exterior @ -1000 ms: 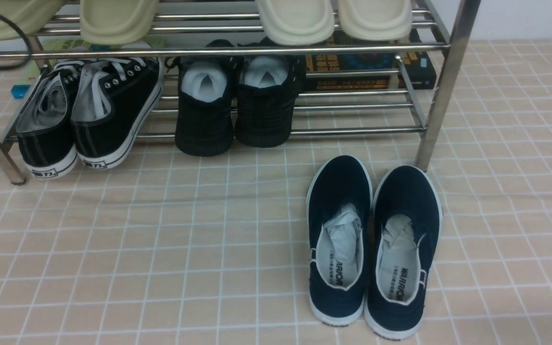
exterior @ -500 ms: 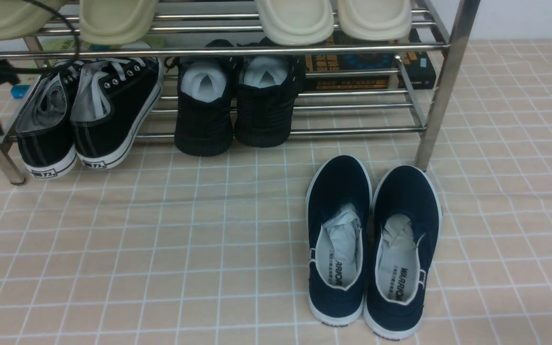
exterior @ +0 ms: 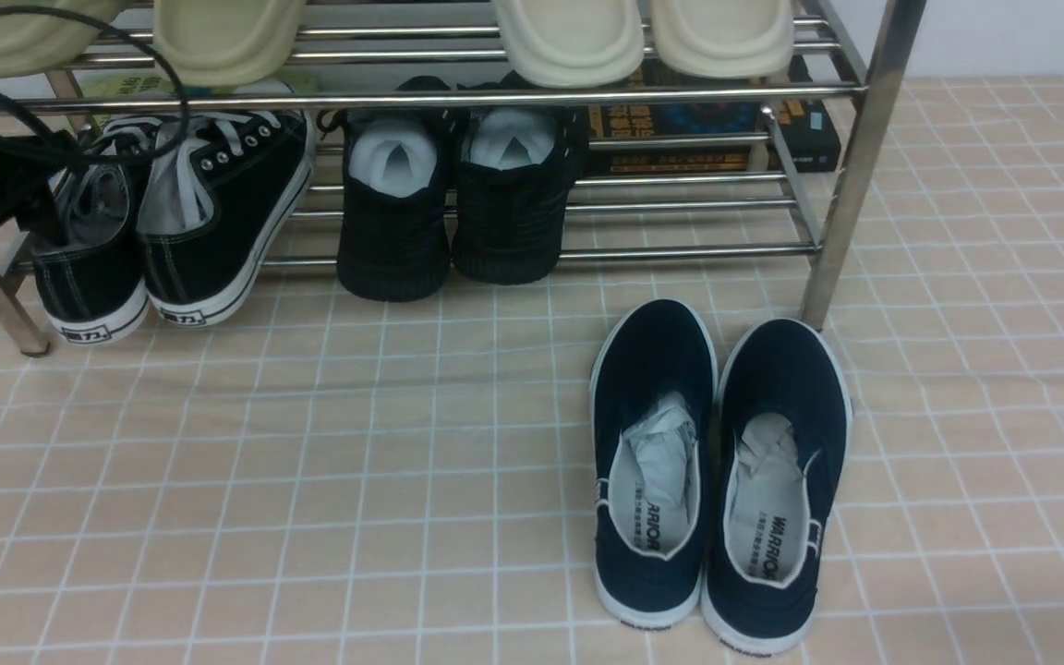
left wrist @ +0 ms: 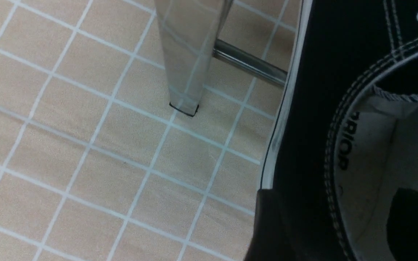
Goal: Take the shoes off the shelf from the light coffee tablecloth by hand.
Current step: 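Grasp the leftmost shoe on the bottom shelf of the shoe rack with the left gripper, then set the held shoe down on the floor in front of the rack with the left gripper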
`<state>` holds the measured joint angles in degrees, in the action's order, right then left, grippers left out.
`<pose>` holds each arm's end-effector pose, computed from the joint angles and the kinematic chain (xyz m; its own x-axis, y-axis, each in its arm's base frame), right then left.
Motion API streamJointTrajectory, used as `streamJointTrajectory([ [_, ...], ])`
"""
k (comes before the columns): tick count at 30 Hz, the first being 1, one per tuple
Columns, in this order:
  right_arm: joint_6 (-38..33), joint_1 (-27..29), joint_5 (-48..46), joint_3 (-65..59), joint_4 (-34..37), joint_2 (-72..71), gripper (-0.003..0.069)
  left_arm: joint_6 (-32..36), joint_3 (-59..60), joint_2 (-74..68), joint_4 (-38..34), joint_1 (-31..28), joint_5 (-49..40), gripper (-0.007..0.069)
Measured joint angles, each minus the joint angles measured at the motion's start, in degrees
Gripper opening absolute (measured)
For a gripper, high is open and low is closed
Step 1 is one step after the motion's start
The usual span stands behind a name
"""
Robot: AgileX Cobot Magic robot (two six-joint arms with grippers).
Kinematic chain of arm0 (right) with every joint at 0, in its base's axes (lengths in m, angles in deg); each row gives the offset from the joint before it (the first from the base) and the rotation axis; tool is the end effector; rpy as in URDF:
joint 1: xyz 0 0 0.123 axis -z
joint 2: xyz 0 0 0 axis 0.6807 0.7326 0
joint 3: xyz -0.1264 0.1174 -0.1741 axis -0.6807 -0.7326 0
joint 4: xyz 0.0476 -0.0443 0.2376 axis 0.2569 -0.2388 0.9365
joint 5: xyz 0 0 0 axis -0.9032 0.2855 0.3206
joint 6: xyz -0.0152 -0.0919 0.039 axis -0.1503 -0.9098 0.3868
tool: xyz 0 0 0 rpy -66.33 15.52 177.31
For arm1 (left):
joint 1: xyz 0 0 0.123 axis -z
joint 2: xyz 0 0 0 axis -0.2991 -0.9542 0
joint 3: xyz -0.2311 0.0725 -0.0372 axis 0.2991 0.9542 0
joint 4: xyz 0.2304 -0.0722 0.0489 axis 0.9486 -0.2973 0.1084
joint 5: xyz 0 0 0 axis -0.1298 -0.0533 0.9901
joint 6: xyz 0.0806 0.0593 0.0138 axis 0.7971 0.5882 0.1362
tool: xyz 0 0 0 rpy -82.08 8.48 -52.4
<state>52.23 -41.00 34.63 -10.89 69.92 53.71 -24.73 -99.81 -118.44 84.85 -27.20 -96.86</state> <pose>0.0963 -0.0007 0.1714 -0.3032 0.0623 -0.9509 0.0244 0.9980 0.0576 0.3780 0.0653 0.2392 -0.7488 -0.3785 -0.5441 -0.3652 0.9207 -0.1379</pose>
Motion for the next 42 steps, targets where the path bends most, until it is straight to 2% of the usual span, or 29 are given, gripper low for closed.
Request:
streamJointTrajectory([
  [3, 0.00, 0.00, 0.00, 0.00, 0.00, 0.00, 0.0239, -0.07, 0.00, -1.44, 0.00, 0.00, 0.49, 0.0437],
  [5, 0.00, 0.00, 0.00, 0.00, 0.00, 0.00, 0.0239, -0.12, -0.05, -2.30, 0.00, 0.00, 0.85, 0.0407],
  [8, 0.00, 0.00, 0.00, 0.00, 0.00, 0.00, 0.0239, -0.10, -0.19, -2.93, -0.37, 0.00, 0.60, 0.0284],
  [10, 0.00, 0.00, 0.00, 0.00, 0.00, 0.00, 0.0239, -0.10, -0.19, -2.93, -0.49, 0.00, 0.34, 0.0121],
  [13, 0.00, 0.00, 0.00, 0.00, 0.00, 0.00, 0.0239, -0.34, -0.30, -2.80, -0.72, 0.00, -0.66, 0.0029],
  [22, 0.00, 0.00, 0.00, 0.00, 0.00, 0.00, 0.0239, -0.60, -0.01, 4.10, -0.91, 0.00, -10.09, 0.0018],
  [26, 0.00, 0.00, 0.00, 0.00, 0.00, 0.00, 0.0239, -0.26, 0.05, 11.14, 1.39, 0.00, -16.93, 0.0018],
  [33, 0.00, 0.00, 0.00, 0.00, 0.00, 0.00, 0.0239, -1.82, 0.05, 25.04, 11.60, 0.00, -28.04, 0.0018],
  [37, 0.00, 0.00, 0.00, 0.00, 0.00, 0.00, 0.0239, -4.32, 1.35, 30.11, 14.84, 0.00, -28.30, 0.0018],
  [42, 0.00, 0.00, 0.00, 0.00, 0.00, 0.00, 0.0239, -6.79, 9.66, 36.99, 14.22, 0.00, -28.30, 0.0018],
])
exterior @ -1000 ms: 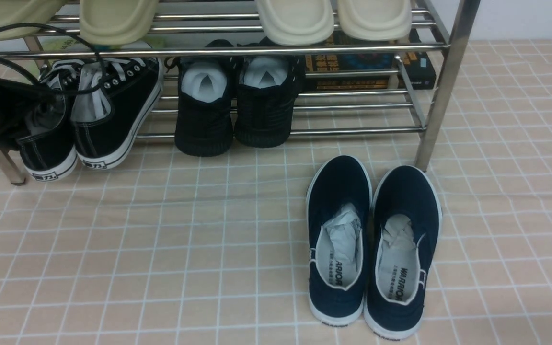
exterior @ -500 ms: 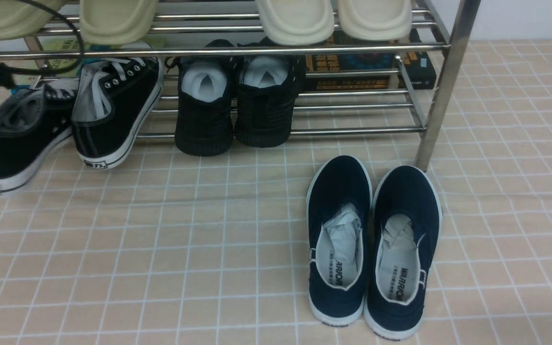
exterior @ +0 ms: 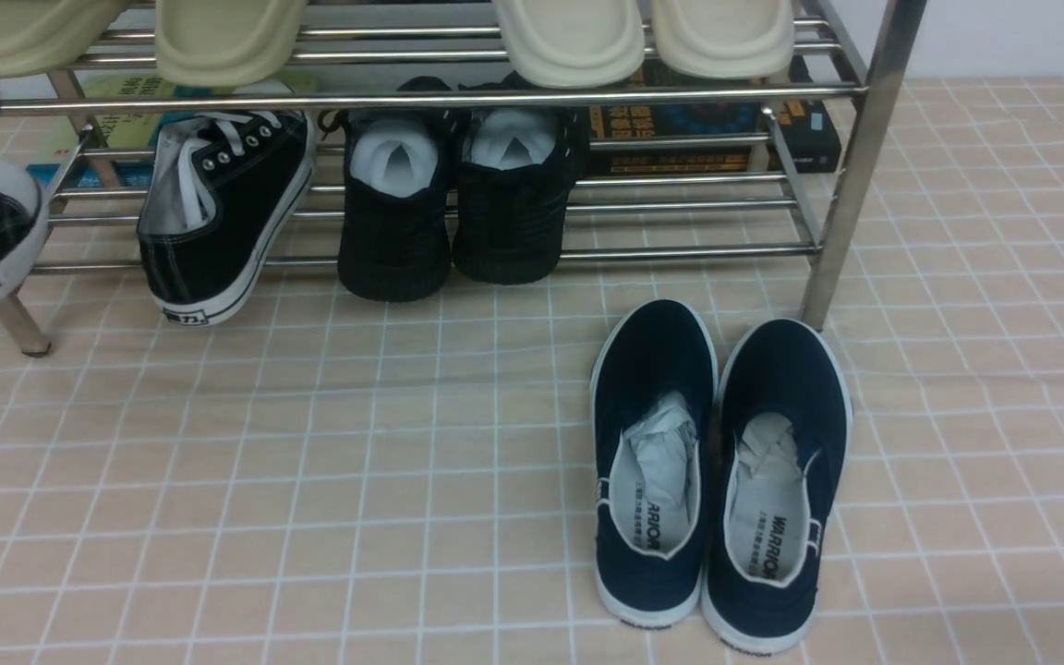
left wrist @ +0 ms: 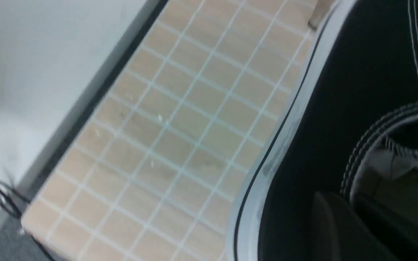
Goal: Take the shoes off the shelf from the light coffee tablecloth by hand.
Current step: 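Set the held shoe down on the floor in front of the rack with the left gripper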
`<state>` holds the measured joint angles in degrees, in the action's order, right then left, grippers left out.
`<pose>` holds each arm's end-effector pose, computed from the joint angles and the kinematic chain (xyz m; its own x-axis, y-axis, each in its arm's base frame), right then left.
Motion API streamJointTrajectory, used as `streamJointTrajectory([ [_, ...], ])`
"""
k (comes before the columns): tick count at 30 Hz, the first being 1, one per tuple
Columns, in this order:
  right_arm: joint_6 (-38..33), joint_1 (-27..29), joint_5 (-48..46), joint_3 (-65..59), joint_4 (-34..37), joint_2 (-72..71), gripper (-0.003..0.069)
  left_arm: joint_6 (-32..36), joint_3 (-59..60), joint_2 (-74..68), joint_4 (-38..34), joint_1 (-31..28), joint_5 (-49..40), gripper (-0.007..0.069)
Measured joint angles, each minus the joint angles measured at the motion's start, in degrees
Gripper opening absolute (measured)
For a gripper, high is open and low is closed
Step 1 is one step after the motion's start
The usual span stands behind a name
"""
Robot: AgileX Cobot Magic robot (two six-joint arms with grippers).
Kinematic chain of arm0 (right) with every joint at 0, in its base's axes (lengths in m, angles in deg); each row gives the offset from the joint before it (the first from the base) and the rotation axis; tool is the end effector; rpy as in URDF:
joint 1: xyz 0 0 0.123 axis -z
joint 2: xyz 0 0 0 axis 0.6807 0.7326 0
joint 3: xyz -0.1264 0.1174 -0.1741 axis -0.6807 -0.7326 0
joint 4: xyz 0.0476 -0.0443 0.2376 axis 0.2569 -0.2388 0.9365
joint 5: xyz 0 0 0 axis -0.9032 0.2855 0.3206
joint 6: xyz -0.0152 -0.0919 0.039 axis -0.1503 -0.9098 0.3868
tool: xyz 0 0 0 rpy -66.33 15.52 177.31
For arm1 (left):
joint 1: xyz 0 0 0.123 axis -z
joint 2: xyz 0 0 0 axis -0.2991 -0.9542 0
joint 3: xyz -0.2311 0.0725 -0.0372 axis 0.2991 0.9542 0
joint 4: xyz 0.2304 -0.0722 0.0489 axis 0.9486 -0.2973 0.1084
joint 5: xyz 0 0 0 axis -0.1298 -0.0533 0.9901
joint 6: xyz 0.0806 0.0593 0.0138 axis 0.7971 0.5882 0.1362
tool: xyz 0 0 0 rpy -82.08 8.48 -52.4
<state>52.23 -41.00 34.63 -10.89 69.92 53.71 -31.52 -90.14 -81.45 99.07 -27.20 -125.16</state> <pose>0.0963 -0.0007 0.1714 -0.3032 0.0623 -0.9509 0.0244 0.9980 0.0576 0.2058 0.0595 0.3600 -0.7031 -0.4012 -0.5871 -0.5133 0.8577 0.0287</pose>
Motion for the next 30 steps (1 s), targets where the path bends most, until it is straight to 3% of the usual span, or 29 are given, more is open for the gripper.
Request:
streamJointTrajectory([
  [8, 0.00, 0.00, 0.00, 0.00, 0.00, 0.00, 0.0239, -5.25, 17.04, 6.27, -1.03, 0.00, 3.73, 0.0020],
  [16, 0.00, 0.00, 0.00, 0.00, 0.01, 0.00, 0.0239, -11.38, 29.41, 8.12, -0.93, -0.11, 15.50, 0.0021],
  [22, 0.00, 0.00, 0.00, 0.00, 0.01, 0.00, 0.0239, -12.19, 29.55, 9.38, -3.26, -0.11, 15.48, 0.0021],
  [30, 0.00, 0.00, 0.00, 0.00, 0.01, 0.00, 0.0239, -9.99, 19.35, 15.21, -8.63, -0.11, 12.80, 0.0022],
])
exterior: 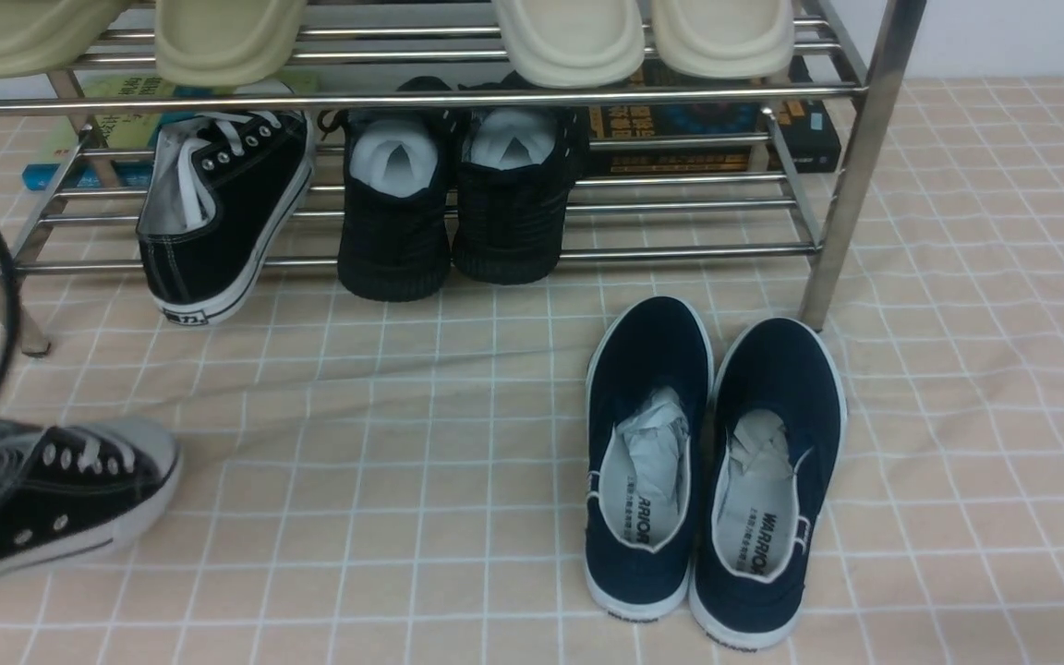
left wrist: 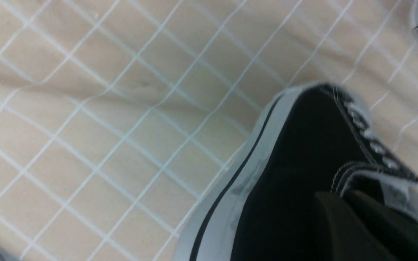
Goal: Take the shoes off the shelf from the light coffee tablecloth by hand.
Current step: 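Set the held shoe down on the floor in front of the rack with the left gripper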
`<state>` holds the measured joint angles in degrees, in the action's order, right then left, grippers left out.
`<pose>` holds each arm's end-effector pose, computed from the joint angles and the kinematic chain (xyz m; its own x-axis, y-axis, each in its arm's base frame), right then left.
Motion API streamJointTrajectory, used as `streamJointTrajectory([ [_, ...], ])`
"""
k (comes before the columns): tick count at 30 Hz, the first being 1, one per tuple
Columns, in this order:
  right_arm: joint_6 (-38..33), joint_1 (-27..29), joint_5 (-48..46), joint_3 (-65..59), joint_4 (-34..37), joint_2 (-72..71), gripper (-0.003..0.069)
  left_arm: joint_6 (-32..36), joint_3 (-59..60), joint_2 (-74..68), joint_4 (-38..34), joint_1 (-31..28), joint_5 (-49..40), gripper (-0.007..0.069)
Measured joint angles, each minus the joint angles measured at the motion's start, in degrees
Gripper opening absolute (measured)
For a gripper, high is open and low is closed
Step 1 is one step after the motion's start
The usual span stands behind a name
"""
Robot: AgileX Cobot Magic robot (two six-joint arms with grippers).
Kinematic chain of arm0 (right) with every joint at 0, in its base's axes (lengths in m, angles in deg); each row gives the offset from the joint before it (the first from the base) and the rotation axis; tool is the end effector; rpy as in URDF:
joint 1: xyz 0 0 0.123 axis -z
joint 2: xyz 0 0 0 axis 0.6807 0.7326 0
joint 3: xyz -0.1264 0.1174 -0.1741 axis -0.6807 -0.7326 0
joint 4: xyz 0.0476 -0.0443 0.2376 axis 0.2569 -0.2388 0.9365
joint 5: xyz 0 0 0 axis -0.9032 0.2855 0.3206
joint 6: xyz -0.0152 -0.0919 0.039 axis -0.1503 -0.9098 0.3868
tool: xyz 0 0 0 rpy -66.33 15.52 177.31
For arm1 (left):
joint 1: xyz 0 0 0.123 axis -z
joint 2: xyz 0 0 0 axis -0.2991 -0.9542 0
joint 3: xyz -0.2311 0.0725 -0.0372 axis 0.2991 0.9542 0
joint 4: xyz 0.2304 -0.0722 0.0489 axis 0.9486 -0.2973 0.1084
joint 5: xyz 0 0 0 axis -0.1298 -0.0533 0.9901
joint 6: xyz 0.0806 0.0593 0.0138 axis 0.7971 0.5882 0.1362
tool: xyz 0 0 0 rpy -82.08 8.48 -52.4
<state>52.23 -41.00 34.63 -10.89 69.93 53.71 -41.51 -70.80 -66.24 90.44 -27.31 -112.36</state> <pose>0.0963 -0.0007 0.1714 -0.3032 0.0625 -0.9509 0.0244 0.9980 0.0578 0.1683 0.0380 0.3227 -0.5395 -0.5708 -0.6189 -0.5447 0.7972 -0.2603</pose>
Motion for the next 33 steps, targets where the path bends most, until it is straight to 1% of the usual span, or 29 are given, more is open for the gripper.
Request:
streamJointTrajectory([
  [4, 0.00, 0.00, 0.00, 0.00, 0.00, 0.00, 0.0239, -0.07, -1.31, 0.61, -0.13, 0.00, 1.91, 0.0022],
  [9, 0.00, 0.00, 0.00, 0.00, 0.00, 0.00, 0.0239, -3.04, 1.30, -2.20, 2.58, 0.00, 7.61, 0.0022],
  [12, 0.00, 0.00, 0.00, 0.00, 0.00, 0.00, 0.0239, -9.08, 2.25, -5.82, 7.01, 0.00, 13.54, 0.0022],
  [15, 0.00, 0.00, 0.00, 0.00, 0.00, 0.00, 0.0239, -12.56, 2.25, -7.71, 9.98, 0.00, 17.06, 0.0022],
  [16, 0.00, 0.00, 0.00, 0.00, 0.00, 0.00, 0.0239, -15.00, 2.25, -9.03, 12.09, 0.00, 18.98, 0.0022],
  [19, 0.00, 0.00, 0.00, 0.00, 0.00, 0.00, 0.0239, -18.56, 2.25, -11.33, 14.22, 0.00, 21.81, 0.0022],
  [24, 0.00, 0.00, 0.00, 0.00, 0.00, 0.00, 0.0239, -20.24, 2.31, -13.69, 14.35, 0.00, 25.81, 0.0022],
  [29, 0.00, 0.00, 0.00, 0.00, 0.00, 0.00, 0.0239, -20.50, 2.07, -13.77, 13.52, 0.00, 29.13, 0.0022],
  [33, 0.00, 0.00, 0.00, 0.00, 0.00, 0.00, 0.0239, -21.64, 2.00, -13.89, 13.52, 0.00, 29.44, 0.0022],
])
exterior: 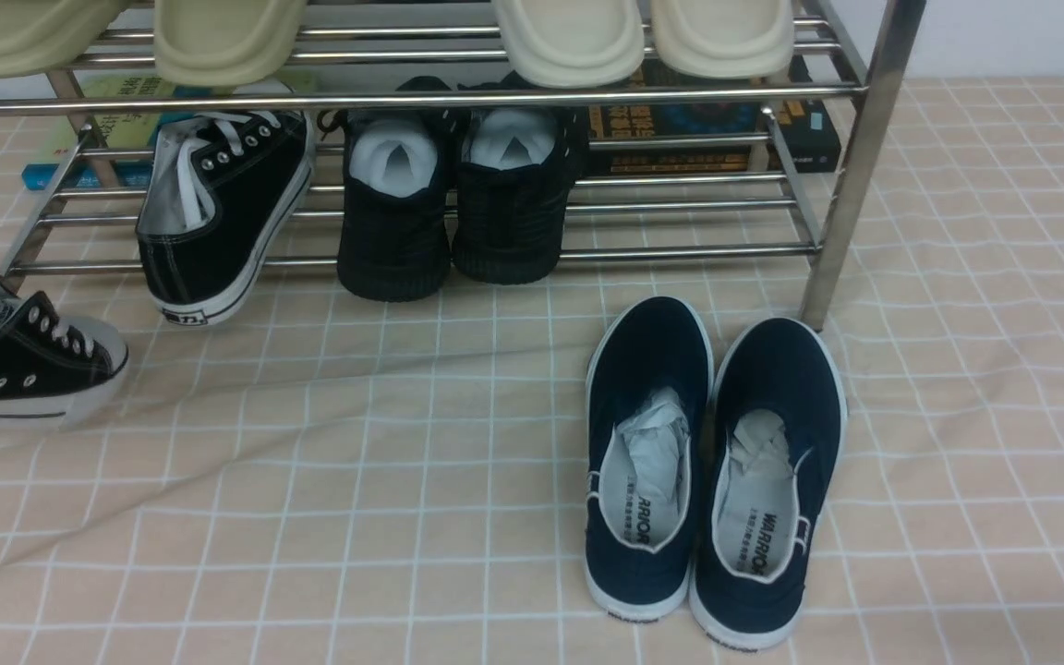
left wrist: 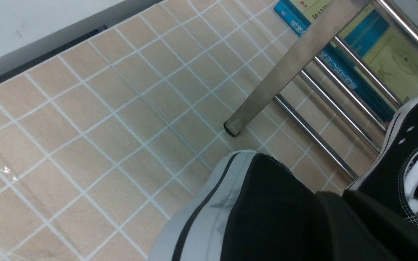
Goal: Take the shoes off the shelf from the light coffee tablecloth by hand.
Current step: 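Set the held shoe down on the floor in front of the rack with the left gripper, then grasp the leftmost shoe on the bottom shelf of the shoe rack with the left gripper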
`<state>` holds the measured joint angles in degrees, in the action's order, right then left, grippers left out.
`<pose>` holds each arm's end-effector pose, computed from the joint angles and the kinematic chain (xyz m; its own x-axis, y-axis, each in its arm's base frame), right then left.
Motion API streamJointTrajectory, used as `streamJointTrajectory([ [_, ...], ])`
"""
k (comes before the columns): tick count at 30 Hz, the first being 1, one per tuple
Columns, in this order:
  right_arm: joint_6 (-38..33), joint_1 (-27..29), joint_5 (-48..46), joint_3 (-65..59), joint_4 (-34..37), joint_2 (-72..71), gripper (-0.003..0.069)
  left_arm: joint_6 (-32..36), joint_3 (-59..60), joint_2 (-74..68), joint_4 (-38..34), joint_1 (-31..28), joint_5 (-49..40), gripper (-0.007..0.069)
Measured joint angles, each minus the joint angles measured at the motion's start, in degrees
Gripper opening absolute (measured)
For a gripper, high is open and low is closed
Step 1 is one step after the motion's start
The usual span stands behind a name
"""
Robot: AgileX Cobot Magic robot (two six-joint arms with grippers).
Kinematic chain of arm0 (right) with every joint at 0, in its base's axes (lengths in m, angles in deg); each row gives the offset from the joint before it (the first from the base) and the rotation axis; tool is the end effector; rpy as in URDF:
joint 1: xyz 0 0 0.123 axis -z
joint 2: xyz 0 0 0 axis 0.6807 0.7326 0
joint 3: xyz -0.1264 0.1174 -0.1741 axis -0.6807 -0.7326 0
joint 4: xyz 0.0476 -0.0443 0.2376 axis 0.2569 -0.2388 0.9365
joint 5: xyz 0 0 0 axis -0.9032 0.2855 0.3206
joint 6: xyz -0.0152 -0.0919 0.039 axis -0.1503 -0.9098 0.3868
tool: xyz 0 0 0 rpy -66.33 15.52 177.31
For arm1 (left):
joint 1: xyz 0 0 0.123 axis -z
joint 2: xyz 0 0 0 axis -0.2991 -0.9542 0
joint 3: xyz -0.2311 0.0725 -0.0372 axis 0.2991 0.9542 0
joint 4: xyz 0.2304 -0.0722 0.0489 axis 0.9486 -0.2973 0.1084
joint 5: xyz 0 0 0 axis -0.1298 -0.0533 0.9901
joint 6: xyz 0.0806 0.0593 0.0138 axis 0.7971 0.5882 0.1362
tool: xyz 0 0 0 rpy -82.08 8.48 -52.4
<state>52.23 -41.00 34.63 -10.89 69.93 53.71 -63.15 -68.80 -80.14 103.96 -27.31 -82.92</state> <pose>0.0963 -0.0007 0.1714 -0.3032 0.0625 -0.9509 0.0244 0.9980 0.0578 0.2449 0.0594 0.3009 -0.2605 -0.6323 -0.7296 -0.5616 0.7139 -0.4182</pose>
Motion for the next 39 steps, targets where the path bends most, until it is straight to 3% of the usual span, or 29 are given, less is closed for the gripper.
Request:
streamJointTrajectory([
  [10, 0.00, 0.00, 0.00, 0.00, 0.00, 0.00, 0.0239, 0.83, -0.63, -7.35, 0.10, 0.00, 2.26, 0.0024],
  [17, 0.00, 0.00, 0.00, 0.00, 0.00, 0.00, 0.0239, 11.97, -0.56, -7.98, -1.73, -0.02, -15.36, 0.0026],
  [20, 0.00, 0.00, 0.00, 0.00, 0.00, 0.00, 0.0239, 18.43, 0.01, -8.78, -7.47, -0.02, -23.38, 0.0030],
  [24, 0.00, 0.00, 0.00, 0.00, 0.00, 0.00, 0.0240, 24.25, 0.08, -8.91, -12.66, 0.03, -25.07, 0.0045],
  [28, 0.00, 0.00, 0.00, 0.00, 0.00, 0.00, 0.0240, 29.31, 0.02, -9.05, -14.68, 0.03, -24.40, 0.0104],
  [34, 0.00, 0.00, 0.00, 0.00, 0.00, 0.00, 0.0240, 30.63, -0.87, -10.07, -13.56, 0.03, -24.59, 0.0272],
  [39, 0.00, 0.00, 0.00, 0.00, 0.00, 0.00, 0.0240, 30.63, -7.82, -10.14, -14.33, 0.03, -27.81, 0.0327],
])
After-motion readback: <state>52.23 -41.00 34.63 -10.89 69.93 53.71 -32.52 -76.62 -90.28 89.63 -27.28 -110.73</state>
